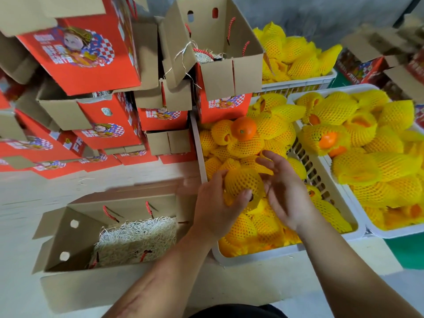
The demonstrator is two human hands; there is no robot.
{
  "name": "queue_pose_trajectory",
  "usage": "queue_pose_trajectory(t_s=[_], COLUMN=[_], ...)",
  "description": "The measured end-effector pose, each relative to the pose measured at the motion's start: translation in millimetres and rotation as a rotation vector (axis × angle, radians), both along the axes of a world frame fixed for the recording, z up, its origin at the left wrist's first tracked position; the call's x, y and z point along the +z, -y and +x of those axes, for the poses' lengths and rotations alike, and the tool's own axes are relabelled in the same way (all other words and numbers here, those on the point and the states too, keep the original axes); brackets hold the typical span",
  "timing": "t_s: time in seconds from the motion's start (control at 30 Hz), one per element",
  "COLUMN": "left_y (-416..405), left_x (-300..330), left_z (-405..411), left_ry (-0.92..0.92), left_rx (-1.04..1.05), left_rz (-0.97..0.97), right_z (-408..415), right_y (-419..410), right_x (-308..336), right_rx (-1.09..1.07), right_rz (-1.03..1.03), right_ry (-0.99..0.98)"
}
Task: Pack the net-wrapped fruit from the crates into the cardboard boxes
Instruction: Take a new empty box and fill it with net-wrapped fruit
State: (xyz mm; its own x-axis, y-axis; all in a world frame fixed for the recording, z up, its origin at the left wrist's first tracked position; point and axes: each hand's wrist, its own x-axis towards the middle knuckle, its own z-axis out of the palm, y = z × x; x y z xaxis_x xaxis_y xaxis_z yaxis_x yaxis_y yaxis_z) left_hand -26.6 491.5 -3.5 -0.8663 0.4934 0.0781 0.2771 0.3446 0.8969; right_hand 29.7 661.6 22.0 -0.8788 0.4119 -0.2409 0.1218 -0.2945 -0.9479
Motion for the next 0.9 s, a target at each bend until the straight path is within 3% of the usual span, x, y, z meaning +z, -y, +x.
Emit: queue_pose_trajectory(t_s=[0.07, 0.17, 0.23, 0.4, 0.47, 0.57, 0.67, 0.77, 0.9], left_y=[3, 6, 10, 19, 27, 44, 59, 74, 110], left_x=[1, 3, 2, 9, 12, 9, 11, 17, 31], left_z=[2, 6, 8, 18, 16, 8, 0, -8, -19], left_ry=[0.026, 0.043, 0.043, -0.055, 0.081, 0.532, 0.870, 0.996, 1.021], left_rx=[0.091, 0.214, 0.258, 0.277, 0.276, 0.328, 0.344, 0.373, 0.254], left_rz=[0.097, 0.183, 0.273, 0.360, 0.432, 0.618, 0.763, 0.784, 0.737], right_z=[-18, -43, -49, -51, -50, -39, -22, -14, -20], right_y=[6, 28, 44, 68, 71, 72, 80, 107, 146], right_x=[-11, -33, -43, -59, -54, -39, -15, 10, 20], right_rx=[-0.112, 0.428, 0.458, 0.317, 0.158, -0.004, -0.079, -0.033, -0.040], right_rz=[0.319, 1.025, 1.135, 1.301, 1.269, 1.180, 0.716, 0.417, 0.242], right_ry=[0.135, 0.470, 0.599, 0.622, 0.567, 0.467, 0.157, -0.007, 0.027])
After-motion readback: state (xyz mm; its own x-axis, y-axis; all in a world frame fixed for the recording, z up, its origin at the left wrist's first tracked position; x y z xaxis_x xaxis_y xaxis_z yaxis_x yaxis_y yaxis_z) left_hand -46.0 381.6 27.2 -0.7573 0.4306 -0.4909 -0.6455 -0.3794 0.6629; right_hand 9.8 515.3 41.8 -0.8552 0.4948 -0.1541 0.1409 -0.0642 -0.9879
